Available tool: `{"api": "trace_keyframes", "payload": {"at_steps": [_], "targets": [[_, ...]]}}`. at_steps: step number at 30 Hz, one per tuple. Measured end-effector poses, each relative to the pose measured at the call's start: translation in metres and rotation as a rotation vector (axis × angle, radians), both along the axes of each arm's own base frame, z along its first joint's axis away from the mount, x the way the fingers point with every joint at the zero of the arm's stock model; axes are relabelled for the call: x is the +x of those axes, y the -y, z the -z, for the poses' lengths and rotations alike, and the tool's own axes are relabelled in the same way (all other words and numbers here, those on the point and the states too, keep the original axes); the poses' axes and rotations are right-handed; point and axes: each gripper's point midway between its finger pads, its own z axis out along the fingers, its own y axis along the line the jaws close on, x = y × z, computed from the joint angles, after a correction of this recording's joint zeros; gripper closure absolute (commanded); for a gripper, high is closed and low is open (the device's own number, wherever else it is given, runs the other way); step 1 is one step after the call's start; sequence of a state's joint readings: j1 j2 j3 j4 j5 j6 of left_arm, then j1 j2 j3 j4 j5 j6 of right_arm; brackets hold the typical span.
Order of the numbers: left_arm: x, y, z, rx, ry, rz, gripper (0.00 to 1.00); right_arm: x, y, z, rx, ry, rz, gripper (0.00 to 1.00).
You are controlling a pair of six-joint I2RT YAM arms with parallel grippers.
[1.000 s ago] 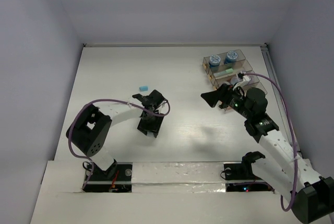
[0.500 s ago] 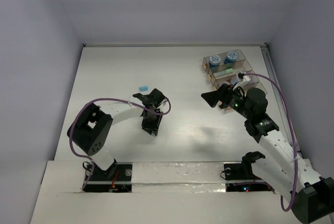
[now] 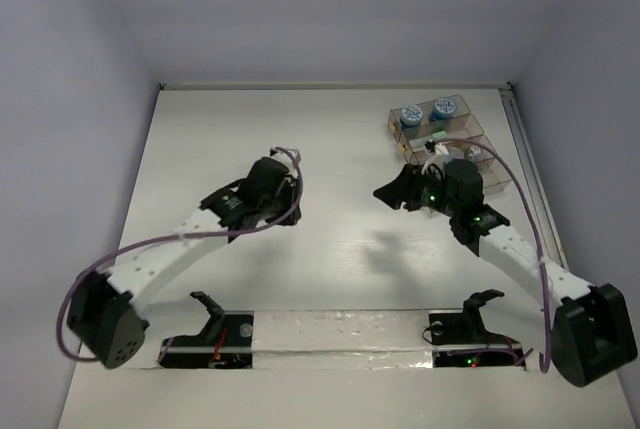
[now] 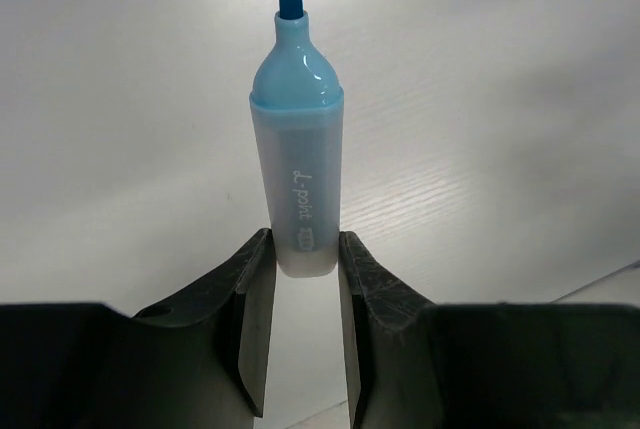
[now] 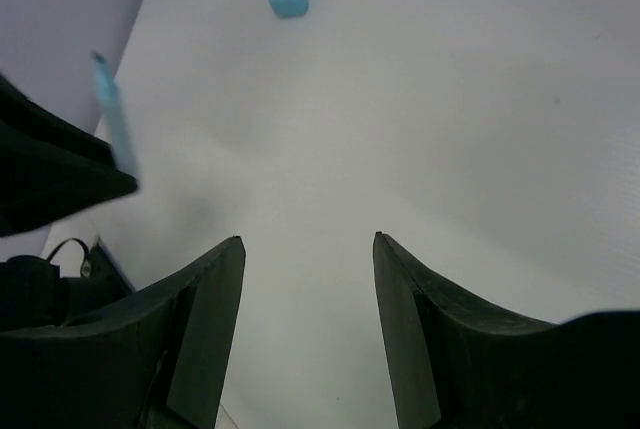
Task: Sort the stationery into containers
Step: Pick up the pen from the center of the board, then move the pen cap to the center of the board.
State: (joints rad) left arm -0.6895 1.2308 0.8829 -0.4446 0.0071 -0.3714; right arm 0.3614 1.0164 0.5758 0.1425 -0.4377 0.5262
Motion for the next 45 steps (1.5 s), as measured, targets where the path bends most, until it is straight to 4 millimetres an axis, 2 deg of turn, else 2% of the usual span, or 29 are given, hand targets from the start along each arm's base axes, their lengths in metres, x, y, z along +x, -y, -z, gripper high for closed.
{"api": "trace_keyframes", "payload": {"at_steps": [3,5,8,10,14,17,19,25,29,33,39,45], "targets": [[0.012,-0.005,-0.051,-0.119,0.163,-0.041,1.0,-0.001,-0.016,0.024,-0.039,-0.067,-0.047,0.39],[0.02,-0.009,-0.077,-0.183,0.248,-0.068,1.0,-0.003,-0.033,0.032,-0.067,-0.095,-0.092,0.38],[0.03,-0.015,-0.1,-0.256,0.332,-0.094,1.0,0.003,-0.061,0.033,-0.105,-0.102,-0.145,0.37],[0.033,-0.018,-0.103,-0.286,0.359,-0.096,1.0,0.012,-0.077,0.032,-0.12,-0.097,-0.168,0.37],[0.034,-0.027,-0.101,-0.317,0.372,-0.091,1.0,0.045,-0.103,0.041,-0.163,-0.096,-0.173,0.36],[0.034,-0.032,-0.111,-0.343,0.403,-0.08,1.0,0.068,-0.121,0.062,-0.2,-0.132,-0.171,0.34],[0.032,-0.034,-0.124,-0.359,0.449,-0.065,1.0,0.078,-0.133,0.076,-0.215,-0.158,-0.171,0.28],[0.024,-0.04,-0.155,-0.409,0.567,-0.038,1.0,0.096,-0.182,0.104,-0.214,-0.21,-0.183,0.12],[0.022,-0.045,-0.155,-0.427,0.585,-0.038,1.0,0.104,-0.217,0.119,-0.186,-0.24,-0.187,0.1],[0.02,-0.045,-0.154,-0.434,0.581,-0.028,1.0,0.115,-0.241,0.13,-0.153,-0.248,-0.177,0.09],[0.017,-0.045,-0.159,-0.444,0.597,-0.019,1.0,0.136,-0.264,0.128,-0.096,-0.24,-0.141,0.11],[0.016,-0.045,-0.16,-0.446,0.6,-0.018,1.0,0.153,-0.271,0.127,-0.064,-0.228,-0.085,0.12]]}}
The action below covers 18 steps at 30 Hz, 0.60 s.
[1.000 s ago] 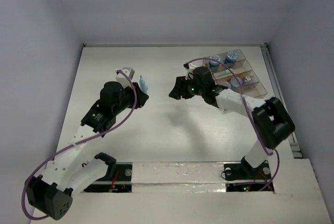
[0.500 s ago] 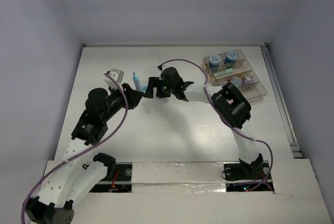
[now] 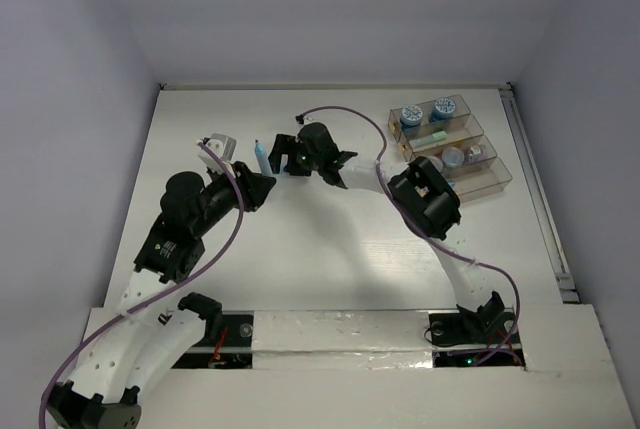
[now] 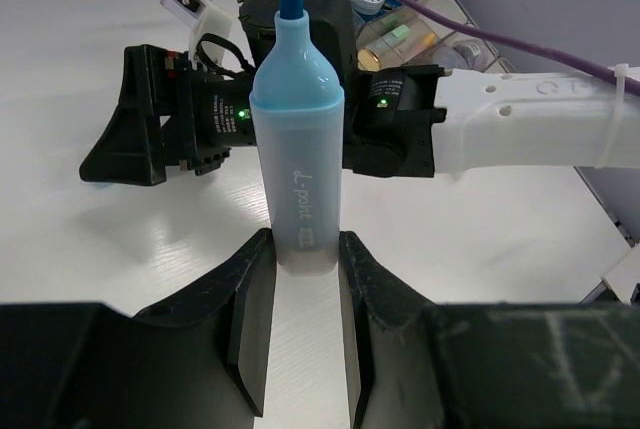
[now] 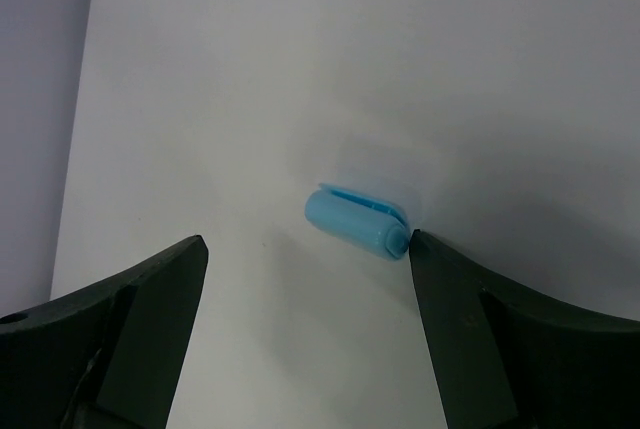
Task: Sort the stationery into containers
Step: Move the pen cap to the center of the board.
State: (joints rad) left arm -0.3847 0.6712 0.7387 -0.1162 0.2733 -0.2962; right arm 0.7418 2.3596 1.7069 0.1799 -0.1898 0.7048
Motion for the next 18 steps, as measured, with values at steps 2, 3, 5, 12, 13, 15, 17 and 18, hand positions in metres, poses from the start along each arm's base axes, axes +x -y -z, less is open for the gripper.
{"api": "trace_keyframes", "payload": {"at_steps": [2,3,5,12,13,15,17,18], "targets": [[0.0,0.0,0.0,0.0,0.0,0.0,1.0,0.003,-0.002,0.0,0.008,0.002,0.008,0.12],[0.0,0.0,0.0,0.0,0.0,0.0,1.0,0.005,-0.003,0.001,0.012,0.004,0.011,0.12],[0.0,0.0,0.0,0.001,0.0,0.0,1.0,0.01,-0.008,-0.001,0.023,0.01,0.013,0.12],[0.0,0.0,0.0,0.003,0.002,0.001,1.0,0.023,-0.022,-0.003,0.031,0.031,-0.002,0.12],[0.0,0.0,0.0,0.003,0.001,0.001,1.0,0.024,-0.024,-0.004,0.029,0.032,-0.011,0.12],[0.0,0.0,0.0,0.003,0.001,0.0,1.0,0.027,-0.028,-0.004,0.024,0.036,-0.026,0.12],[0.0,0.0,0.0,0.004,0.001,0.0,1.0,0.029,-0.031,-0.003,0.018,0.044,-0.037,0.12],[0.0,0.0,0.0,0.004,0.001,0.0,1.0,0.029,-0.031,-0.003,0.011,0.047,-0.041,0.11]]}}
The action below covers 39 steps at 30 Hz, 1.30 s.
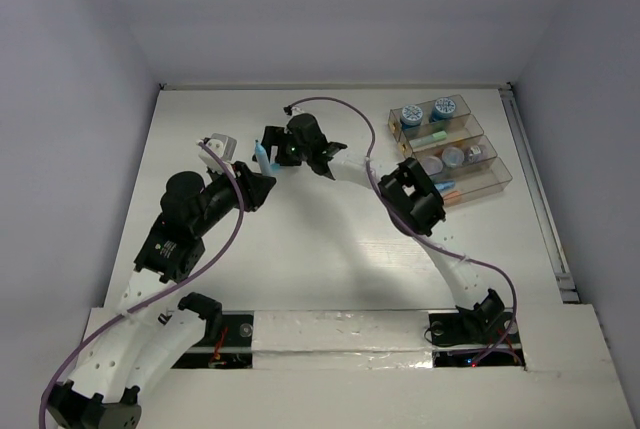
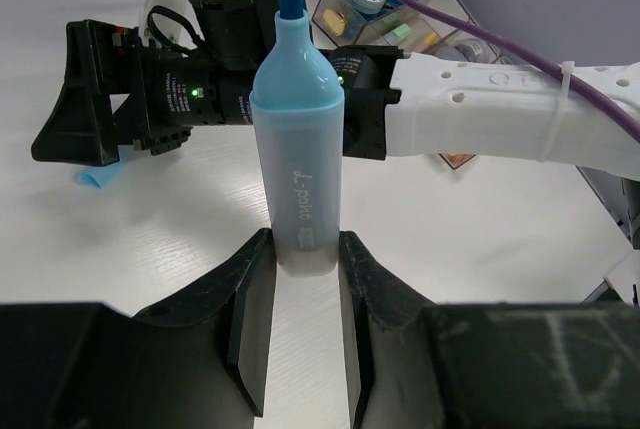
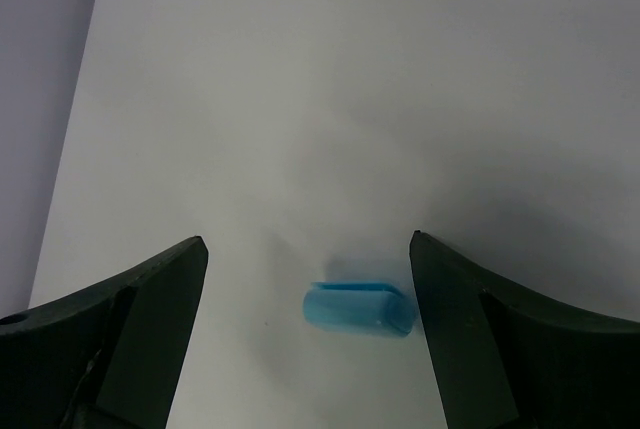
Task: Sort the stationery into containers
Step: Move the pen cap to the center of the board.
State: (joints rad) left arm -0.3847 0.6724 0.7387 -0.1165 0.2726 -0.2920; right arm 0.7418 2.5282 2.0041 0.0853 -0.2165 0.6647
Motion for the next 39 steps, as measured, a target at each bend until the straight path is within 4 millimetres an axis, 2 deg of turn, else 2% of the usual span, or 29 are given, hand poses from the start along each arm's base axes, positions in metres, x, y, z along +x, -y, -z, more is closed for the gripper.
{"api": "trace_keyframes", "payload": {"at_steps": [8,13,17,22,29,36,39], "targets": [[0.001,0.0,0.001,0.004,-0.003,0.001,1.0,0.004,0.012,0.004,-0.126,0.074,0.028,0.09],[0.001,0.0,0.002,0.005,-0.004,0.001,1.0,-0.004,0.028,0.008,-0.204,0.067,0.054,0.08],[0.001,0.0,0.002,0.005,-0.004,0.001,1.0,-0.011,0.029,0.009,-0.208,0.06,0.044,0.08],[0.001,0.0,0.002,0.005,-0.004,0.001,1.0,-0.02,0.019,0.007,-0.191,0.053,0.017,0.09],[0.001,0.0,0.002,0.005,-0.004,0.001,1.0,-0.03,-0.009,0.007,-0.147,0.065,-0.034,0.12],[0.001,0.0,0.004,0.007,-0.009,0.001,1.0,-0.029,-0.02,0.007,-0.12,0.072,-0.072,0.15],[0.001,0.0,0.004,0.007,-0.009,0.001,1.0,-0.025,-0.026,0.007,-0.12,0.083,-0.09,0.22]]}}
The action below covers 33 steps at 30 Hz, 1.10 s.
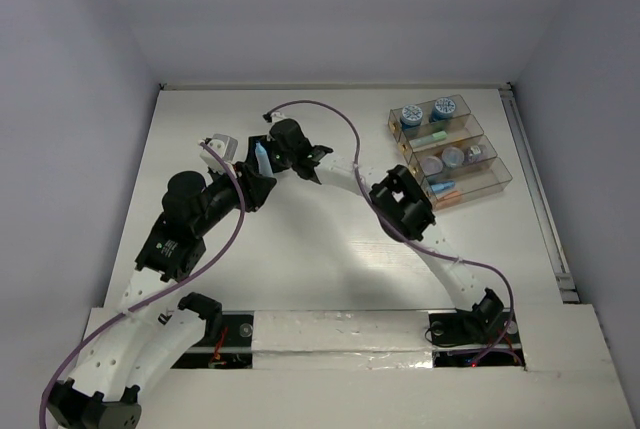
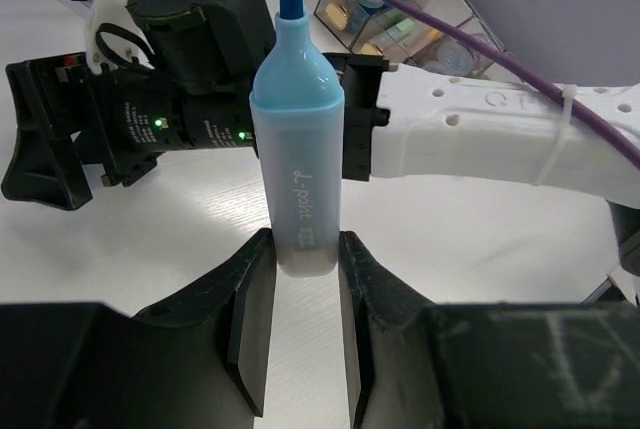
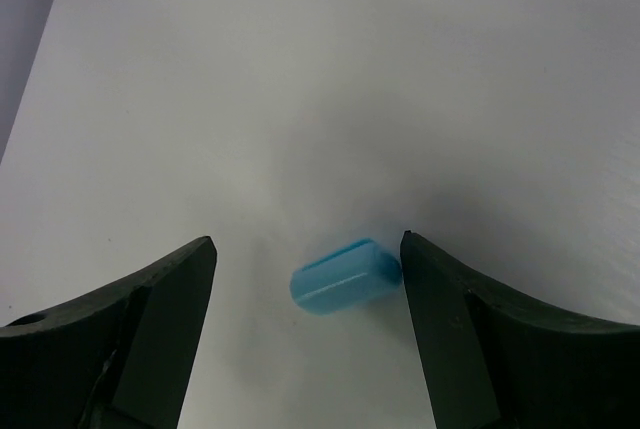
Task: Sort the stationery into containers
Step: Move the pen cap to the center of the board.
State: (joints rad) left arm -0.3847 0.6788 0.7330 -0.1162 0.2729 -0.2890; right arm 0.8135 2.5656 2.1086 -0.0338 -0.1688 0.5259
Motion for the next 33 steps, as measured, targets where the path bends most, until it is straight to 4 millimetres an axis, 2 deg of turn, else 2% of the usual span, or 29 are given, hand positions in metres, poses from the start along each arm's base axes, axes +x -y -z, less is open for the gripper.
{"api": "trace_keyframes", "payload": {"at_steps": [6,8,9,16,23,33], "targets": [[0.0,0.0,0.0,0.0,0.0,0.0,1.0,0.004,-0.012,0.003,-0.003,0.016,-0.038,0.3],[0.0,0.0,0.0,0.0,-0.001,0.0,1.0,0.002,-0.015,0.004,-0.005,0.022,-0.051,0.41],[0.0,0.0,0.0,0.0,-0.001,0.0,1.0,0.0,-0.016,0.006,-0.01,0.02,-0.058,0.43],[0.0,0.0,0.0,0.0,-0.001,0.0,1.0,-0.011,-0.021,0.011,-0.027,0.044,-0.115,0.43],[0.0,0.0,0.0,0.0,-0.001,0.0,1.0,-0.02,-0.018,0.013,-0.067,0.1,-0.188,0.43],[0.001,0.0,0.002,0.002,-0.005,0.0,1.0,-0.031,0.001,0.018,-0.23,0.183,-0.23,0.46]]}}
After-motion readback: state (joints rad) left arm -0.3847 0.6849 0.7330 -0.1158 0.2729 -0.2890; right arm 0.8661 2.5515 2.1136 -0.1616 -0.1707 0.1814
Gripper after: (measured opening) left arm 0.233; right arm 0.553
